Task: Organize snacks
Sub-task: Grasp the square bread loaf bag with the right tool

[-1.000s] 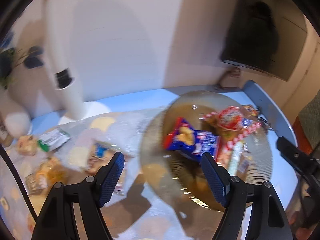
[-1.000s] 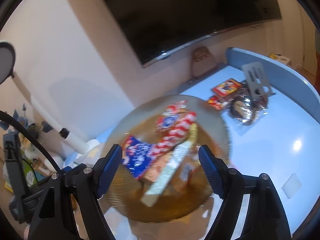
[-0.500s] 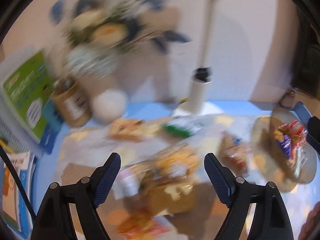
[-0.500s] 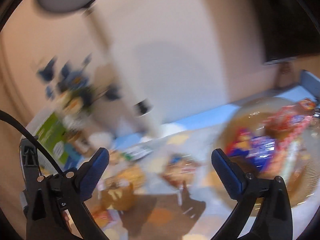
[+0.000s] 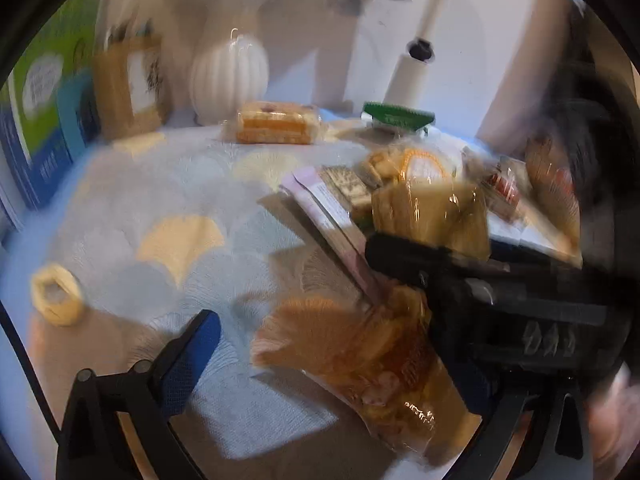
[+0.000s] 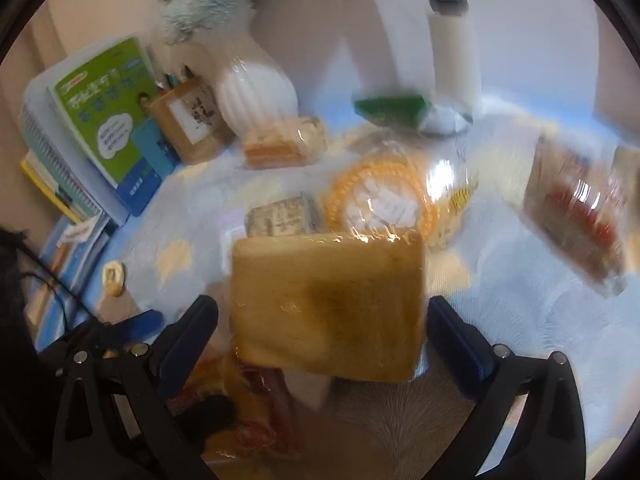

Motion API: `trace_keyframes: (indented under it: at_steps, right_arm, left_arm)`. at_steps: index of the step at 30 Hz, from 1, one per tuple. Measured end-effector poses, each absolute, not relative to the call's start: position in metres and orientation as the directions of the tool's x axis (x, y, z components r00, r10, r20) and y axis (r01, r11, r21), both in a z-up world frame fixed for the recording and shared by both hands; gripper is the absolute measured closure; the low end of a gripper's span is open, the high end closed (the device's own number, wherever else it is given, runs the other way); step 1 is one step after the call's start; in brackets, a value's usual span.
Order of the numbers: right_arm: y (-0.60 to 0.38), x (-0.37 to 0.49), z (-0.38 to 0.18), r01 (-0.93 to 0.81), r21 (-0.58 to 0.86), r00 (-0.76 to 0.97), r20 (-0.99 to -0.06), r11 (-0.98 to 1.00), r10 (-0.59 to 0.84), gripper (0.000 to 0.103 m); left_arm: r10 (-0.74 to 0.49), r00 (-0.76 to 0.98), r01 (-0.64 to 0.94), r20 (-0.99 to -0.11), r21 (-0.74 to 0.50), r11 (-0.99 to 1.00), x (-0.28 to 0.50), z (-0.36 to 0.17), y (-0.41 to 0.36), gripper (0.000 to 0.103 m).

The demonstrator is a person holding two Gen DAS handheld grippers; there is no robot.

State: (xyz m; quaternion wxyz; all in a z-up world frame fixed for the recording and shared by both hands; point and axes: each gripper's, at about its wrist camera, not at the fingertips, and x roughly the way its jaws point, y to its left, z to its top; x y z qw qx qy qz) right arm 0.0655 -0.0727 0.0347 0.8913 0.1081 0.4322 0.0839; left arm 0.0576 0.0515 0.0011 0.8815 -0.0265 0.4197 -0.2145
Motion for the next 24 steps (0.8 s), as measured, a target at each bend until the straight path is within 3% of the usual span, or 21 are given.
trace_keyframes:
  at_steps: [6, 17, 20, 24]
  right_arm:
    - [-0.091, 0.062, 0.027, -0.048, 0.362, 0.621, -0.72, 0.931, 0.311, 0.0]
    - [-0.076, 0.063, 0.032, -0.047, 0.289, 0.609, -0.75, 0.956, 0.257, 0.0]
    - [-0.073, 0.064, 0.031, -0.047, 0.262, 0.604, -0.761, 0.964, 0.236, 0.0]
    - [-0.063, 0.067, 0.03, -0.049, 0.191, 0.589, -0.787, 0.98, 0.183, 0.0]
  left_arm:
    - [-0.413, 0.544, 0.376, -0.73, -0.227, 0.898, 0.059, -0.001, 0.053, 0.0]
    - [-0.418, 0.522, 0.425, -0.744, -0.199, 0.883, 0.053, 0.004, 0.052, 0.0]
    - [-0.41, 0.519, 0.465, -0.75, -0.154, 0.872, 0.043, 0.005, 0.043, 0.0]
    - [-0.333, 0.534, 0.527, -0.777, -0.002, 0.85, 0.03, 0.0, 0.016, 0.0]
